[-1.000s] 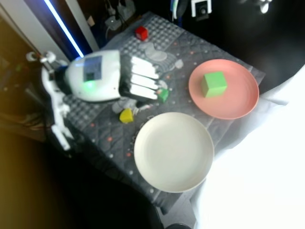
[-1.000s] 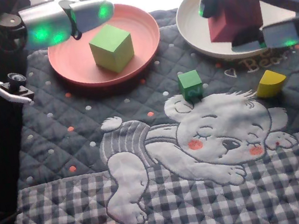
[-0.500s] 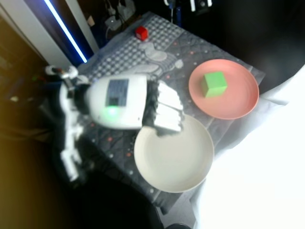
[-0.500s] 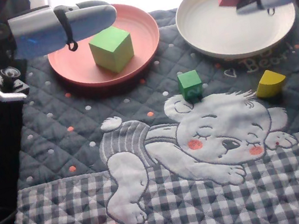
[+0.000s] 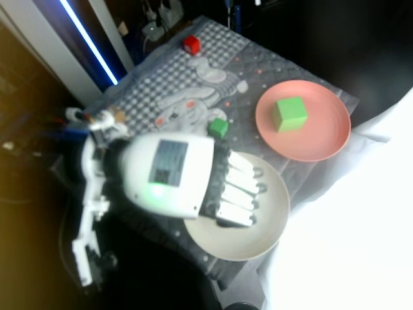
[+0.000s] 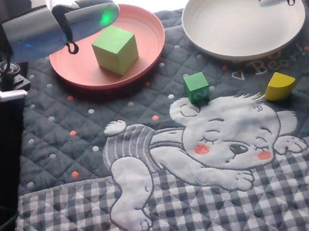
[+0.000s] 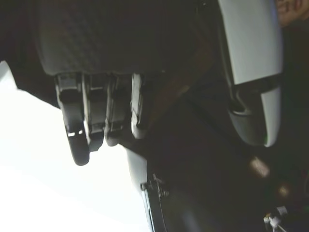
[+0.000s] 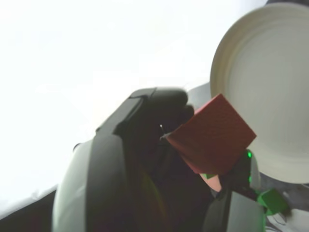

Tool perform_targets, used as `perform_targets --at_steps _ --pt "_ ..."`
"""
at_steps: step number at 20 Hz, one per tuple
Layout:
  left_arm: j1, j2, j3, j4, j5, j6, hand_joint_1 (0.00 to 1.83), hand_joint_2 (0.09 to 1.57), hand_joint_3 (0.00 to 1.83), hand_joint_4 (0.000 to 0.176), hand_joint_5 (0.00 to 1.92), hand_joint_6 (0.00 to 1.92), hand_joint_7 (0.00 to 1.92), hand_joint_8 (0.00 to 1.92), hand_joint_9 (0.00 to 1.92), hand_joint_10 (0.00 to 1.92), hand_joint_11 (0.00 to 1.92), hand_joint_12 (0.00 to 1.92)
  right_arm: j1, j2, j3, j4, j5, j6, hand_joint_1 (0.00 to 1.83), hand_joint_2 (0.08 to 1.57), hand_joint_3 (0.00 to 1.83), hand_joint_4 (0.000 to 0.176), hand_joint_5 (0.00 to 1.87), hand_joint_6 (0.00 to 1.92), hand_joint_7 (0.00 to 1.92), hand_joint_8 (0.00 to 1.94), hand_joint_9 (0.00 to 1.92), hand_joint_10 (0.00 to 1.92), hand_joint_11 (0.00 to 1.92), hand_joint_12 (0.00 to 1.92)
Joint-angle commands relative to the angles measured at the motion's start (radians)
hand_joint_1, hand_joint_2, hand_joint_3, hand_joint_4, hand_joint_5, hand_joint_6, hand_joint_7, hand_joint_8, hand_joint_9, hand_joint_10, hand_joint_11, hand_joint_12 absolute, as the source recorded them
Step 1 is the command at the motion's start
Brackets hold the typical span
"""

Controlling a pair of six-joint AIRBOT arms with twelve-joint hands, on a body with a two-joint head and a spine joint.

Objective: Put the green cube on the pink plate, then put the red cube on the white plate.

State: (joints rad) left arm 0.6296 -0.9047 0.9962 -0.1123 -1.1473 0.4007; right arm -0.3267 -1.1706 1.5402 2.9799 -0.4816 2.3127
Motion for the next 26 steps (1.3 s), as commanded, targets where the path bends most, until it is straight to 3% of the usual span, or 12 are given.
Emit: perform_targets --at_steps 1,3,4,5,6,9,11,16,17,20,22,26 --pt "-0.007 0.008 -0.003 0.007 -0.12 -0.003 0.63 0.89 0.0 0.103 0.09 0.0 0.14 0.0 0.09 0.0 0.0 0.93 0.014 0.002 0.011 0.028 -0.093 -0.001 1.24 1.23 0.0 0.0 0.83 0.99 0.74 1.62 0.7 1.85 0.65 1.91" --pt "-0.007 0.007 -0.003 0.007 -0.12 -0.003 0.64 0.89 0.0 0.092 0.09 0.0 0.14 0.0 0.09 0.0 0.0 0.88 0.013 -0.009 0.022 0.028 -0.076 -0.001 1.23 1.19 0.0 0.0 0.94 0.9 0.75 1.55 0.61 1.73 0.54 1.92" --pt "-0.007 0.007 -0.003 0.007 -0.121 -0.003 0.62 0.88 0.0 0.085 0.1 0.0 0.14 0.0 0.09 0.0 0.0 0.92 0.012 -0.012 0.025 0.028 -0.07 -0.001 1.32 1.21 0.0 0.0 0.88 1.09 0.7 1.39 0.65 1.59 0.52 1.79" --pt "-0.007 0.007 -0.003 0.007 -0.122 -0.003 0.62 0.88 0.0 0.085 0.1 0.0 0.14 0.0 0.09 0.0 0.0 0.92 0.011 -0.012 0.025 0.028 -0.068 -0.001 1.32 1.21 0.0 0.0 0.88 1.09 0.7 1.39 0.65 1.59 0.52 1.79" --pt "-0.007 0.007 -0.003 0.007 -0.123 -0.003 0.59 0.88 0.0 0.095 0.09 0.0 0.14 0.0 0.1 0.01 0.0 1.0 0.01 -0.015 0.026 0.028 -0.067 -0.001 1.21 1.05 0.0 0.0 0.6 0.49 0.65 0.5 0.55 0.71 0.28 1.42" --pt "-0.007 0.007 -0.003 0.007 -0.124 -0.003 0.59 0.88 0.0 0.1 0.09 0.0 0.13 0.0 0.1 0.0 0.0 1.04 0.006 -0.021 0.03 0.028 -0.065 -0.001 1.18 0.99 0.0 0.0 0.56 0.08 0.65 0.04 0.53 0.19 0.06 1.28" --pt "-0.006 0.007 -0.003 0.007 -0.125 -0.003 0.61 0.89 0.0 0.076 0.1 0.0 0.14 0.0 0.1 0.0 0.0 0.99 0.0 -0.022 0.03 0.028 -0.065 -0.001 1.08 0.93 0.0 0.0 0.53 0.02 0.58 0.0 0.51 0.06 0.02 1.16" --pt "0.004 0.008 -0.003 0.005 -0.134 -0.003 0.61 0.89 0.0 0.101 0.11 0.0 0.15 0.01 0.11 0.01 0.0 0.88 -0.009 -0.021 0.014 0.028 -0.066 0.0 1.0 0.93 0.0 0.0 0.5 0.0 0.55 0.01 0.51 0.03 0.0 1.24" --pt "0.008 0.008 -0.003 0.002 -0.137 -0.003 0.61 0.9 0.0 0.087 0.11 0.0 0.17 0.01 0.12 0.01 0.0 0.88 -0.009 -0.015 0.003 0.028 -0.074 0.0 1.02 0.93 0.0 0.0 0.52 0.01 0.56 0.01 0.51 0.03 0.0 1.25" --pt "0.016 0.012 -0.003 -0.006 -0.141 -0.003 0.61 0.91 0.0 0.08 0.12 0.0 0.19 0.01 0.14 0.01 0.0 0.91 -0.015 0.018 -0.05 0.028 -0.139 0.0 1.09 0.95 0.01 0.0 0.57 0.03 0.6 0.02 0.54 0.04 0.0 1.34" --pt "0.018 0.012 -0.003 -0.008 -0.142 -0.003 0.63 0.92 0.0 0.102 0.14 0.01 0.2 0.01 0.16 0.02 0.0 0.94 -0.019 0.031 -0.069 0.028 -0.162 0.0 1.17 1.0 0.02 0.0 0.55 0.02 0.58 0.01 0.53 0.04 0.0 1.28" --pt "0.025 0.014 -0.003 -0.017 -0.144 -0.003 0.62 0.92 0.0 0.117 0.15 0.0 0.19 0.01 0.14 0.01 0.0 0.85 -0.038 0.101 -0.161 0.028 -0.277 -0.001 1.02 1.01 0.01 0.0 0.55 0.02 0.53 0.0 0.48 0.01 0.0 1.25"
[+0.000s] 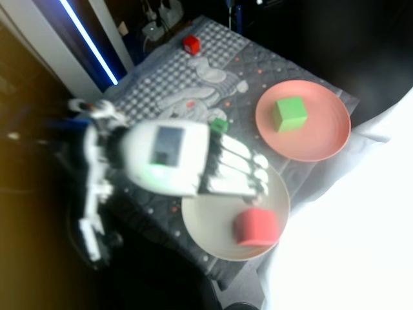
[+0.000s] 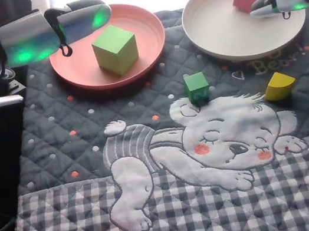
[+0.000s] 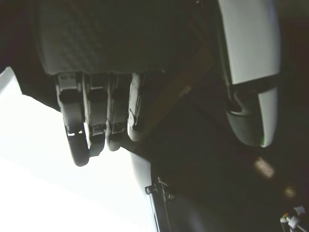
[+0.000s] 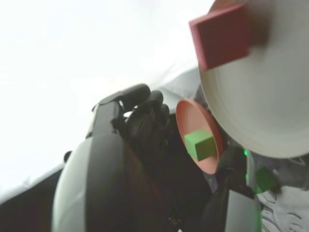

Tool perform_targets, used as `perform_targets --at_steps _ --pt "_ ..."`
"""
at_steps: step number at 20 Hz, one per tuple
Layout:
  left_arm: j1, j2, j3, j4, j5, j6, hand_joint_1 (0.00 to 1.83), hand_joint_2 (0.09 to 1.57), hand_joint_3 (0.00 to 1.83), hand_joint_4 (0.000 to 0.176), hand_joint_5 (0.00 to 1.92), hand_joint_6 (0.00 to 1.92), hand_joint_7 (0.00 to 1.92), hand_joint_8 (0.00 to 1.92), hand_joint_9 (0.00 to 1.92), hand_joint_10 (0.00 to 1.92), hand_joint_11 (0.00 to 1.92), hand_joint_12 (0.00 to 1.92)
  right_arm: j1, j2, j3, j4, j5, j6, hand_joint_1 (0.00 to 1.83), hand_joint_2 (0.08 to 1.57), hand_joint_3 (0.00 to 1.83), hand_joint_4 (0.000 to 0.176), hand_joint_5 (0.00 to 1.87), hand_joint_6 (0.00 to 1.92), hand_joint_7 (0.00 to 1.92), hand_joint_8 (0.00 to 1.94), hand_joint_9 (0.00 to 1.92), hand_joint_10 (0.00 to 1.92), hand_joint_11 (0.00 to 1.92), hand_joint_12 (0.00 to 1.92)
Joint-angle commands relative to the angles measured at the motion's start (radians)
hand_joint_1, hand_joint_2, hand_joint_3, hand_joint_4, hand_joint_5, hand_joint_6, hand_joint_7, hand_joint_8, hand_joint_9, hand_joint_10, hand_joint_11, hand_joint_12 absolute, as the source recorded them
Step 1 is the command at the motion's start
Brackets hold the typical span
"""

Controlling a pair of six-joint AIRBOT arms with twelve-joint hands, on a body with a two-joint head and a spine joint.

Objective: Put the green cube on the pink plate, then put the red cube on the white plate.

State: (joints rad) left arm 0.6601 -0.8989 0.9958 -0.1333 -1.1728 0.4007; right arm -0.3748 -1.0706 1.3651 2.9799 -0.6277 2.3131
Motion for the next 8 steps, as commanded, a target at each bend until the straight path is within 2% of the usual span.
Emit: perform_targets --at_steps 1,3,4,5,7,8 --pt "-0.004 0.01 -0.003 0.0 -0.118 -0.003 0.61 0.91 0.0 0.116 0.16 0.01 0.2 0.01 0.15 0.01 0.0 0.85 0.006 0.018 -0.01 0.028 -0.165 -0.001 0.98 1.01 0.01 0.0 0.54 0.01 0.52 0.0 0.47 0.01 0.0 1.28" --pt "-0.003 0.01 -0.003 -0.004 -0.118 -0.003 0.62 0.92 0.0 0.13 0.16 0.0 0.21 0.0 0.16 0.01 0.0 0.93 -0.006 0.052 -0.054 0.028 -0.226 -0.002 0.94 0.98 0.0 0.0 0.54 0.02 0.51 0.0 0.44 0.01 0.0 1.23" --pt "-0.002 0.011 -0.003 -0.007 -0.118 -0.003 0.63 0.91 0.0 0.136 0.17 0.0 0.21 0.01 0.16 0.01 0.0 0.93 -0.013 0.062 -0.071 0.028 -0.252 -0.002 1.03 0.95 0.0 0.0 0.55 0.02 0.52 0.01 0.43 0.0 0.0 1.19" --pt "0.001 0.013 -0.003 -0.012 -0.12 -0.003 0.64 0.91 0.0 0.138 0.17 0.0 0.21 0.0 0.16 0.01 0.0 0.95 -0.023 0.075 -0.095 0.028 -0.296 -0.002 0.99 0.96 0.0 0.0 0.53 0.01 0.53 0.01 0.44 0.01 0.0 1.23" --pt "0.007 0.019 -0.004 -0.019 -0.127 -0.003 0.62 0.91 0.0 0.129 0.17 0.0 0.2 0.0 0.16 0.01 0.0 0.95 -0.04 0.093 -0.13 0.028 -0.357 -0.002 0.85 0.95 0.0 0.0 0.52 0.01 0.55 0.02 0.48 0.03 0.0 1.24" --pt "0.01 0.021 -0.005 -0.024 -0.13 -0.003 0.62 0.91 0.0 0.134 0.17 0.0 0.2 0.0 0.16 0.01 0.0 0.95 -0.052 0.106 -0.153 0.028 -0.4 -0.006 0.81 0.96 0.0 0.0 0.52 0.01 0.56 0.02 0.5 0.04 0.0 1.3"
